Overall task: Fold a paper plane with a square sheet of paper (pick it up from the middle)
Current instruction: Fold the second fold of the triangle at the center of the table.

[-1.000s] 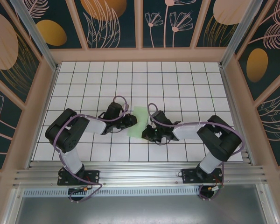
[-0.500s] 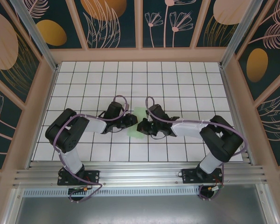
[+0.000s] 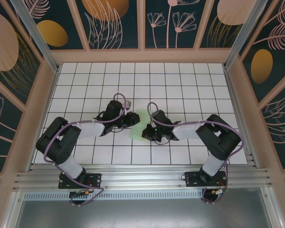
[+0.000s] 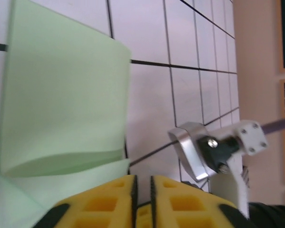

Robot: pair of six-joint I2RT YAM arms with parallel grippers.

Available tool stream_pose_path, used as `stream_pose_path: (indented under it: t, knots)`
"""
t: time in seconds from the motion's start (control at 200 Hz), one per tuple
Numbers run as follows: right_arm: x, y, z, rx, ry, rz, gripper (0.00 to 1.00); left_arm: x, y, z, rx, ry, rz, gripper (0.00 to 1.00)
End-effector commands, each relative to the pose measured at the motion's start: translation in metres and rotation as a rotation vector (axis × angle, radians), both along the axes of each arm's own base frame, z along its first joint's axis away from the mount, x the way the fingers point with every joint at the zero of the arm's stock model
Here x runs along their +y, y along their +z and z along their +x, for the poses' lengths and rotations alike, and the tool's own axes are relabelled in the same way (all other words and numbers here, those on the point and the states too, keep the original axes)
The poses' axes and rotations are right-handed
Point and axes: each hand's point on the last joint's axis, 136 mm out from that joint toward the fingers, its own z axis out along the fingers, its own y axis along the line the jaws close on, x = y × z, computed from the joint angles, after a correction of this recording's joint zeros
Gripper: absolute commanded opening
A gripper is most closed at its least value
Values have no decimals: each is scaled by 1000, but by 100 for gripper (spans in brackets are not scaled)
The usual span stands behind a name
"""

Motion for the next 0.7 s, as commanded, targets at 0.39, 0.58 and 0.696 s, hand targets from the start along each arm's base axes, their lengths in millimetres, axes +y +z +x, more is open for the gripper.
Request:
stream_pose_path:
  t: [0.39, 0.58, 0.696]
  knots:
    - [-5, -9, -1, 13, -21, -20, 5, -3, -52, -23, 154, -40, 95, 0]
    - [-4, -12, -1, 25, -19, -29, 5, -2, -64, -31, 176, -56, 112, 0]
    - [-7, -16, -3, 38, -21, -47, 5, 5, -73, -29, 180, -31, 158, 0]
